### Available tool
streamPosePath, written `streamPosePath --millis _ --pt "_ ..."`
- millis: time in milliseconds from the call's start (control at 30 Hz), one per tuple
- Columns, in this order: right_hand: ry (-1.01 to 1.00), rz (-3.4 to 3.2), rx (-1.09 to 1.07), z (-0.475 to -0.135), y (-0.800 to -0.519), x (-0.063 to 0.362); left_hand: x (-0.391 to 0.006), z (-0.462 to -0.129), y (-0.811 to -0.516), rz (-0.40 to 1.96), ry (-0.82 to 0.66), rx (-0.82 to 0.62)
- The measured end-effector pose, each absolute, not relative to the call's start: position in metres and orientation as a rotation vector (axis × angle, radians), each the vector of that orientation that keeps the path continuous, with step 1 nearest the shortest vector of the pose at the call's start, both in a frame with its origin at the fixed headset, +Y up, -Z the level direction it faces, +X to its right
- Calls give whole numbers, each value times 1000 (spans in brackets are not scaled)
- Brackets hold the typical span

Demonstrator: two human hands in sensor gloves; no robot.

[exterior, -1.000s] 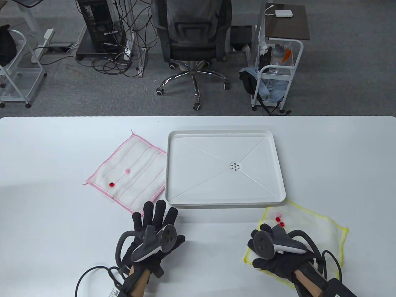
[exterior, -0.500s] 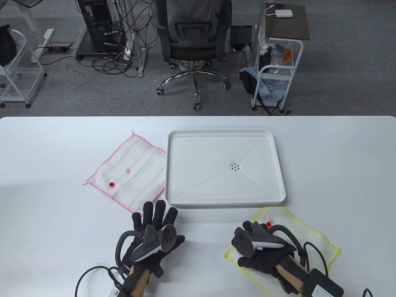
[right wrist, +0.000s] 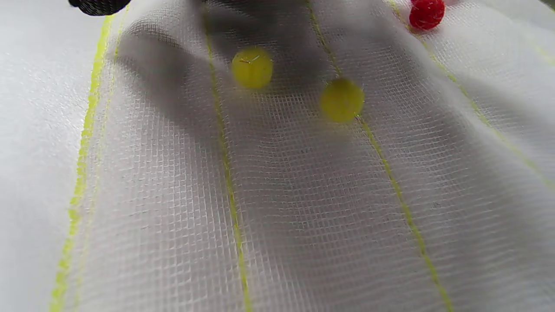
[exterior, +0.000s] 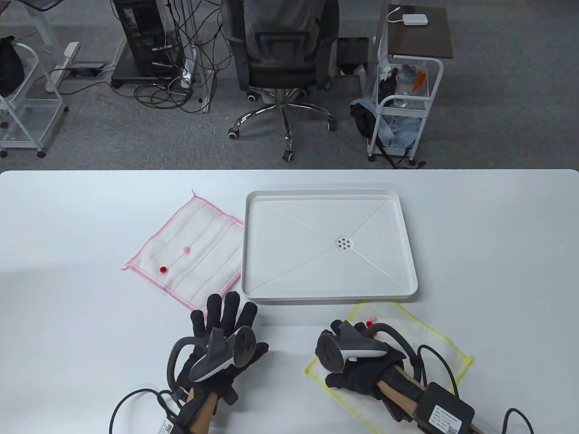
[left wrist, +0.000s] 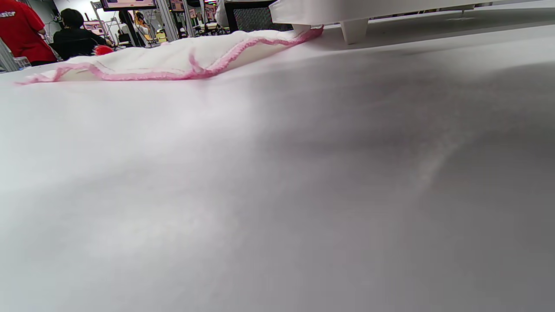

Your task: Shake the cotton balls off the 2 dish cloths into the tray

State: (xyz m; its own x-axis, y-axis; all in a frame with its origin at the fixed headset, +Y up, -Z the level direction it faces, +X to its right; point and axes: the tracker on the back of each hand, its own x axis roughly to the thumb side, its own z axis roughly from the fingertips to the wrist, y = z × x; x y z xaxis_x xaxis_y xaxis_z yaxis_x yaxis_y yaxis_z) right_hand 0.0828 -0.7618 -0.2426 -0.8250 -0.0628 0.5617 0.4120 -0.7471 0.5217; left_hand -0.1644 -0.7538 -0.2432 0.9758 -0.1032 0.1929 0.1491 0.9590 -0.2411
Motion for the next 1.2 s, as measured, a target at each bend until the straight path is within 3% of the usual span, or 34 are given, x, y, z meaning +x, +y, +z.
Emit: streamPosePath --millis 533,1200 --pt "-940 -2540 -891 -243 -762 26 -166 -245 -756 -136 -177 -275" --pt "-938 -2522 -950 -247 -764 -11 -175 -245 -752 -95 -162 -241"
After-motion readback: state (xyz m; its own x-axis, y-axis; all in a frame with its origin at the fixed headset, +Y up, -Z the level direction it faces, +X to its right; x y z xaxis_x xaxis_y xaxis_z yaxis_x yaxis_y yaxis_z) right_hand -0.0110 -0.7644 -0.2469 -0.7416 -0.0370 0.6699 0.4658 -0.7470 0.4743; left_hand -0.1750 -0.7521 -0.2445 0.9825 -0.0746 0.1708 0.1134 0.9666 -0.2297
